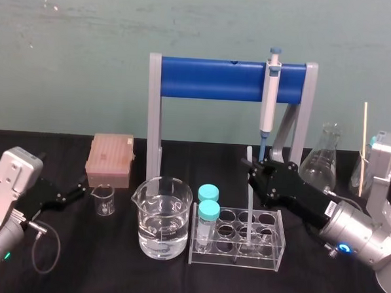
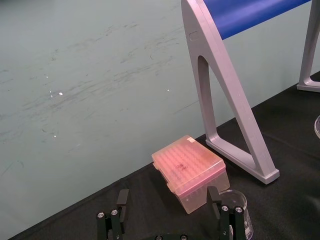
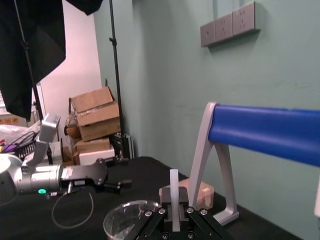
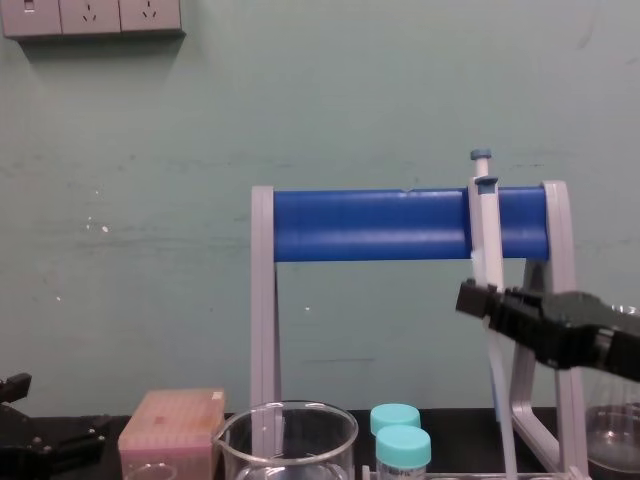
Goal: Pick up the stirring rod with one hand, then place it down.
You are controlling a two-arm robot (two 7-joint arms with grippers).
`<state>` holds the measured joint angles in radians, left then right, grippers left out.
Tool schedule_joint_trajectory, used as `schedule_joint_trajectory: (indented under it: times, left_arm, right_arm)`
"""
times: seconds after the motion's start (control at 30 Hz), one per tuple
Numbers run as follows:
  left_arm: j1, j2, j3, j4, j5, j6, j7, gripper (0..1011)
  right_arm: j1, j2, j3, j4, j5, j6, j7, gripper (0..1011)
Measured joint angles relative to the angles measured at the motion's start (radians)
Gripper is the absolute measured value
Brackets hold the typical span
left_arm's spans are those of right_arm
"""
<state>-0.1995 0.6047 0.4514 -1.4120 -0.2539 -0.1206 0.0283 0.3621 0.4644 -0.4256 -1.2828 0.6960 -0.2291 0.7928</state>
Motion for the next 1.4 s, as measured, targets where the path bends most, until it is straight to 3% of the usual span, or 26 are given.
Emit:
schedule_joint_trajectory:
  times: [0.6,1.13,1.4]
  left_arm:
    - [0.0,0.0,0.0,0.0,0.0,0.0,0.0,1000]
    - [0.0,0.0,0.0,0.0,0.0,0.0,0.0,1000]
    - [0.0,0.0,0.0,0.0,0.0,0.0,0.0,1000]
  right_arm:
    - [0.011,-0.025,-0.017,0.075,-0.034,0.012,-0.005,67]
    - [0.012,-0.029,-0.014,0.077,-0.039,0.012,-0.012,67]
    - [0.011,-0.029,-0.014,0.077,-0.039,0.012,-0.012,277]
